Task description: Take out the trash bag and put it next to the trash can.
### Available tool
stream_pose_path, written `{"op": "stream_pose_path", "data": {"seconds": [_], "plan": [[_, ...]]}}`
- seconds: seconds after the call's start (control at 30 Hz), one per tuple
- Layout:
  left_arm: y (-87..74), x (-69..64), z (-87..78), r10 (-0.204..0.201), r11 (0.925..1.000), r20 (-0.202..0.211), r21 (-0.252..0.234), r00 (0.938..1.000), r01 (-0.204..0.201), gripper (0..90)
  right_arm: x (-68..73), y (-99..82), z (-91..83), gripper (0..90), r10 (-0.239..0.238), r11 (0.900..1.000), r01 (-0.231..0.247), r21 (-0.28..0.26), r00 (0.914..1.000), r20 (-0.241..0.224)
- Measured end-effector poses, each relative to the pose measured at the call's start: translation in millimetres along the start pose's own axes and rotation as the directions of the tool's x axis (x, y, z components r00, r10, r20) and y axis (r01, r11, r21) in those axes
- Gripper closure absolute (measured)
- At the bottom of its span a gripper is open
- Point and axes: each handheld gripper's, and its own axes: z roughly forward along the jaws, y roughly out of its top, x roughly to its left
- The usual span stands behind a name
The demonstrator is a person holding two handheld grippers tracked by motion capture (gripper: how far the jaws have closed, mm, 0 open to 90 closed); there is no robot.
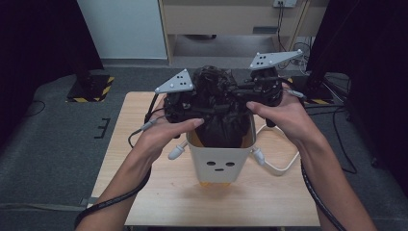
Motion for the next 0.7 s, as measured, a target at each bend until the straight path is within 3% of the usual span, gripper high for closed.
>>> {"op": "stream_pose_path", "data": {"seconds": [0.13, 0.43, 0.6, 0.7], "plan": [[-1.7, 0.0, 1.0, 0.025, 0.9996, -0.021, 0.016, 0.9995, -0.025, 55.8, 1.3, 1.2, 1.5, 88.2, 0.002, 1.0000, -0.002, -0.005, 1.0000, -0.006], [-4.0, 3.2, -2.5, 0.048, 0.9988, -0.048, 0.003, 0.9977, -0.048, 84.5, 2.8, 1.1, 1.1, 87.0, 0.007, 0.9999, -0.007, -0.008, 1.0000, -0.005], [-3.0, 1.8, -2.8, 0.067, 0.9978, -0.055, 0.009, 0.9962, -0.066, 88.2, 3.3, 0.8, -2.5, 81.2, -0.003, 1.0000, 0.003, -0.006, 1.0000, 0.009], [-3.2, 2.6, -3.3, 0.073, 0.9973, -0.066, 0.012, 0.9952, -0.072, 88.6, 4.6, -0.2, -5.3, 69.5, -0.022, 0.9997, 0.022, 0.005, 0.9990, 0.038]]}}
